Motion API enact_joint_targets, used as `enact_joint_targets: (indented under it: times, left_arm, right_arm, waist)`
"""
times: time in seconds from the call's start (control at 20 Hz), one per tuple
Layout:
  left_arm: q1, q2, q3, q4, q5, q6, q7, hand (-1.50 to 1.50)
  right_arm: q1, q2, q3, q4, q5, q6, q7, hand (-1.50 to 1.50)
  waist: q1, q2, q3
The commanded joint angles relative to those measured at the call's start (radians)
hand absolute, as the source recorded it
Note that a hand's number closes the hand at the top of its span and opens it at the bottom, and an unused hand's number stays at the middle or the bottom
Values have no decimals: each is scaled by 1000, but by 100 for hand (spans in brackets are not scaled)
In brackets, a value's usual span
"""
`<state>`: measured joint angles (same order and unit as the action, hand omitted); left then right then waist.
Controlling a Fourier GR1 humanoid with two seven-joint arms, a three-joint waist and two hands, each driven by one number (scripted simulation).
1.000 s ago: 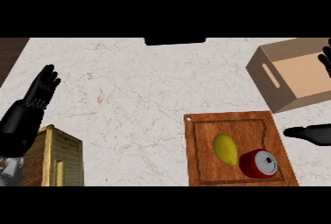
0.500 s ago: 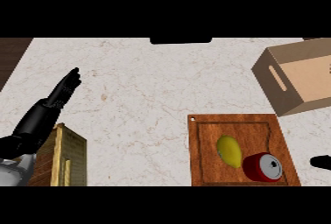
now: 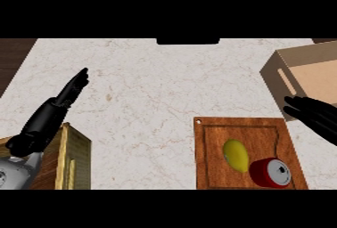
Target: Pick the lemon from the cutting board and place it in the cardboard box
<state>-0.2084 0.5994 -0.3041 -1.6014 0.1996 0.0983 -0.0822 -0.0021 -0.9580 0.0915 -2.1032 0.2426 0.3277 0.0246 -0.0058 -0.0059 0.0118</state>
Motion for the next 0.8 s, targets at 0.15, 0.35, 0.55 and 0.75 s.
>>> enact_joint_targets:
  times: [0.15, 0.35, 0.55, 0.75]
  left_arm:
    - [-77, -64, -20, 66, -17, 7, 26, 0]
    - [-56, -50, -14, 53, -17, -4, 8, 0]
    - [-58, -69, -33, 58, -43, 10, 14, 0]
    - [5, -2, 13, 1, -3, -33, 1, 0]
  right_arm:
    - [-139, -4, 197, -147, 110, 142, 343, -150]
    - [-164, 53, 299, -187, 131, 220, 516, -150]
    - [-176, 158, 391, -217, 142, 267, 692, -150]
    - [-202, 248, 421, -148, 166, 291, 734, -150]
  waist:
    - [18, 11, -15]
    - [17, 8, -14]
    - [9, 7, -14]
    - [18, 5, -13]
